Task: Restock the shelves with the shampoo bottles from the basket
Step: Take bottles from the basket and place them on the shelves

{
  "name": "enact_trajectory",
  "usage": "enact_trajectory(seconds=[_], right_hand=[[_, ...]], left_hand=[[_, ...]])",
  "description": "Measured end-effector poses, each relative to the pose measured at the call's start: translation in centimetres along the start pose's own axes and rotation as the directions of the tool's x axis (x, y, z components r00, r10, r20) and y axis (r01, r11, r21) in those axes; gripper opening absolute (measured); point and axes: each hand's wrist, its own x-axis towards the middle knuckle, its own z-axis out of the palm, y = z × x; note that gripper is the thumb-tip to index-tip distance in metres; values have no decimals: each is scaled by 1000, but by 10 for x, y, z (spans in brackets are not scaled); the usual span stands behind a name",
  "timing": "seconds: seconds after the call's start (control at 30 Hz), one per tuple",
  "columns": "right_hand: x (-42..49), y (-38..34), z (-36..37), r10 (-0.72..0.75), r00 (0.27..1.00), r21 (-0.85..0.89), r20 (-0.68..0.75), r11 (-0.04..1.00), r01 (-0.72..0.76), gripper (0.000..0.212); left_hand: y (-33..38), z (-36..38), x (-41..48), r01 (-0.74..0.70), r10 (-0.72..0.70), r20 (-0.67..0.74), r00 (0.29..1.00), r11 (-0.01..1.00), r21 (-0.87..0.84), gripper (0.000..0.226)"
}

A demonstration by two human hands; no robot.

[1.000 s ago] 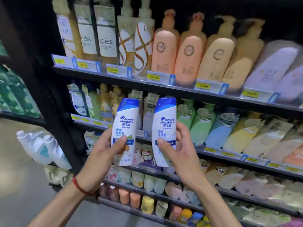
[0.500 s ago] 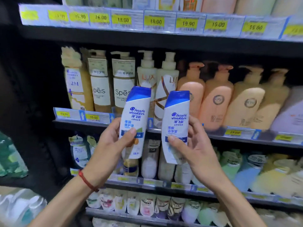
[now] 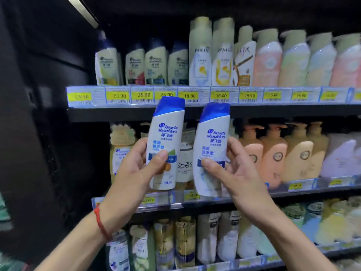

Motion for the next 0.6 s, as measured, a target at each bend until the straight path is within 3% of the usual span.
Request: enact_trajectory(seconds=[0.17, 0.43, 0.6], right_hand=[[28, -29, 31, -113, 993, -150, 16, 982, 114, 55], [86, -72, 61, -336, 941, -214, -27, 922, 323, 48], [133, -90, 72, -442, 894, -295, -71, 866, 404, 57]], left_hand=[[27, -19, 19, -59, 59, 17, 998, 998, 3, 36], [66, -38, 48, -128, 129, 3, 992, 992, -19, 25], [82, -43, 64, -171, 171, -58, 984, 985, -4, 26]])
